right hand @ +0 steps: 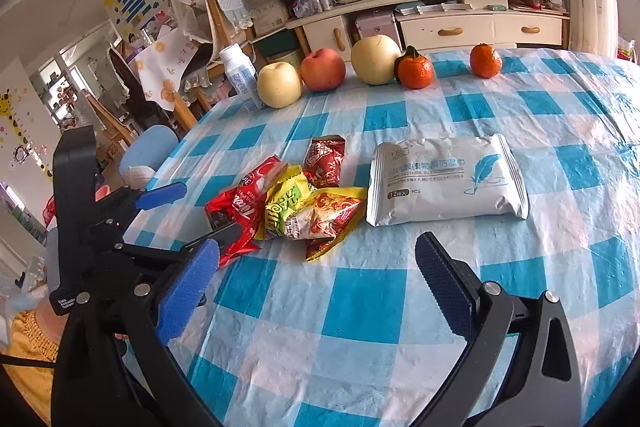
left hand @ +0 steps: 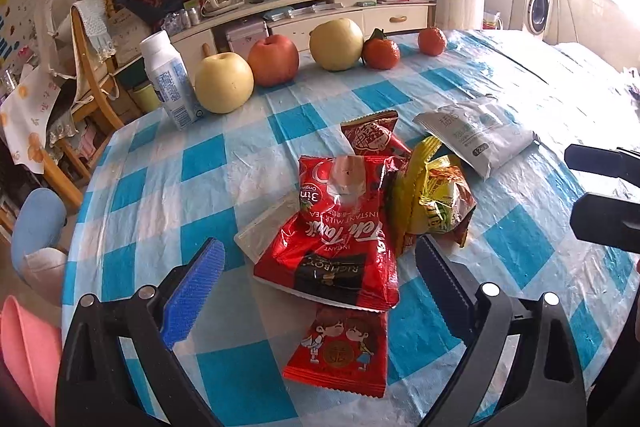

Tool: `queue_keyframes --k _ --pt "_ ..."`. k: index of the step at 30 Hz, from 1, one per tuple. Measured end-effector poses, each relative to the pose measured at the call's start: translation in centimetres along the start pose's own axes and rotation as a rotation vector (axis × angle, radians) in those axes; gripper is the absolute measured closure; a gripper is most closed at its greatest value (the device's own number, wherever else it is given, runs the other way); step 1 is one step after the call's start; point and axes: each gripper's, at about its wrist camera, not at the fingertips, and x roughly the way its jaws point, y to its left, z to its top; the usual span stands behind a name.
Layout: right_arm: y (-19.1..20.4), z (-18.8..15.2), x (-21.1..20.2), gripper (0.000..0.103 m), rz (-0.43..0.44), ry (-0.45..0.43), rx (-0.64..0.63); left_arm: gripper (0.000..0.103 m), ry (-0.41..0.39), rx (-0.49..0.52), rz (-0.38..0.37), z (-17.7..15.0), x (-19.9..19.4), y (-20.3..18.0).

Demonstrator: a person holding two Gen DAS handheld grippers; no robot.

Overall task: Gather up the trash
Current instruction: 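Grasp the red Teh Tarik bag with the left tool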

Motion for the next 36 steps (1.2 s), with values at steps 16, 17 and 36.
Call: queue_keyframes --k 16,17,36 --pt "0.0 0.9 3.3 0.004 0.066 0.063 0.039 0.008 0.072 0.019 -0.025 0.6 4.5 0.7" --pt "0.0 0.9 3.6 0.004 0.076 0.069 0.047 0.008 0.078 0.021 -0.027 0.6 4.7 0.7" --pt "-0.5 0.8 7.6 0.022 0.112 0.09 0.162 0.023 0.051 -0.015 -0.068 0.7 5.3 1.7"
